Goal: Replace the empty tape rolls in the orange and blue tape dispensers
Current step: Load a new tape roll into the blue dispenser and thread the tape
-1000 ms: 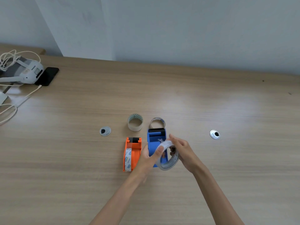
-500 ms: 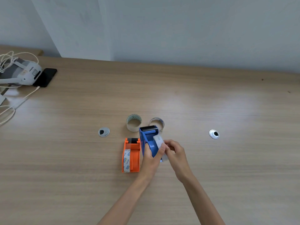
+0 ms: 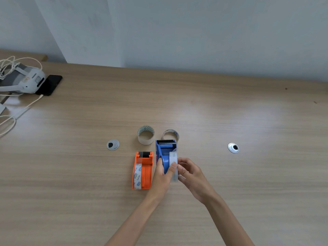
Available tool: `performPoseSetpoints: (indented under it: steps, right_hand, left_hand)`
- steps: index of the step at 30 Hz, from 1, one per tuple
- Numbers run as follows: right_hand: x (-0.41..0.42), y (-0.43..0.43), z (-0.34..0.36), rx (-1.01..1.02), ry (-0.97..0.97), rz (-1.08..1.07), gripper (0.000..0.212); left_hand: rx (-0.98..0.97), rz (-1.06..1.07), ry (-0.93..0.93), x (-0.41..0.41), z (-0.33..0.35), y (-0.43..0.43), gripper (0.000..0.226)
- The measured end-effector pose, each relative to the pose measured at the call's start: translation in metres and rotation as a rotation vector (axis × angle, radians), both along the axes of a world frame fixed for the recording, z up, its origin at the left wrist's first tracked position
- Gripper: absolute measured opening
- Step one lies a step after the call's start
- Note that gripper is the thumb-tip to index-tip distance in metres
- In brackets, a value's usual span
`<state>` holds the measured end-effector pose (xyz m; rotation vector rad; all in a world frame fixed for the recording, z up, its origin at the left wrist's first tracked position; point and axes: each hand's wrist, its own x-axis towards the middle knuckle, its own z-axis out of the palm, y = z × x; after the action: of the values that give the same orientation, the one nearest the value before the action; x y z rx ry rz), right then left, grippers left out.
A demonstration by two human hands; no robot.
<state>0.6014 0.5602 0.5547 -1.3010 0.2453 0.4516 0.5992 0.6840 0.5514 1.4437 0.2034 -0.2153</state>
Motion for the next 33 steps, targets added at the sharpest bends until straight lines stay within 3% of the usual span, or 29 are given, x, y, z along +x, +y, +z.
performPoseSetpoints:
  steps: [6, 10, 13, 16, 26, 33]
  right_hand:
    - [0.017, -0.001, 0.011, -0.211, -0.092, -0.057, 0.02]
    - [0.031, 0.004, 0.022, -0.489, -0.234, 0.08, 0.009]
    - [0.037, 0.002, 0.026, -0.589, -0.286, 0.077, 0.006]
    - [0.041, 0.0, 0.027, -0.689, -0.34, 0.047, 0.011]
    - [0.037, 0.003, 0.03, -0.714, -0.399, -0.042, 0.013]
    - [0.027, 0.013, 0.029, -0.677, -0.403, -0.042, 0.009]
  left_hand:
    - [-0.001, 0.026, 0.006, -0.005, 0.006, -0.004, 0.017]
    - [0.092, -0.05, -0.03, -0.006, 0.006, -0.005, 0.018]
    - [0.132, -0.075, -0.035, -0.008, 0.005, -0.005, 0.016]
    - [0.12, -0.08, -0.027, -0.012, 0.008, -0.004, 0.017]
    - [0.084, -0.137, -0.029, -0.017, 0.021, -0.003, 0.013]
    - [0.018, 0.043, 0.085, -0.015, 0.015, -0.011, 0.01]
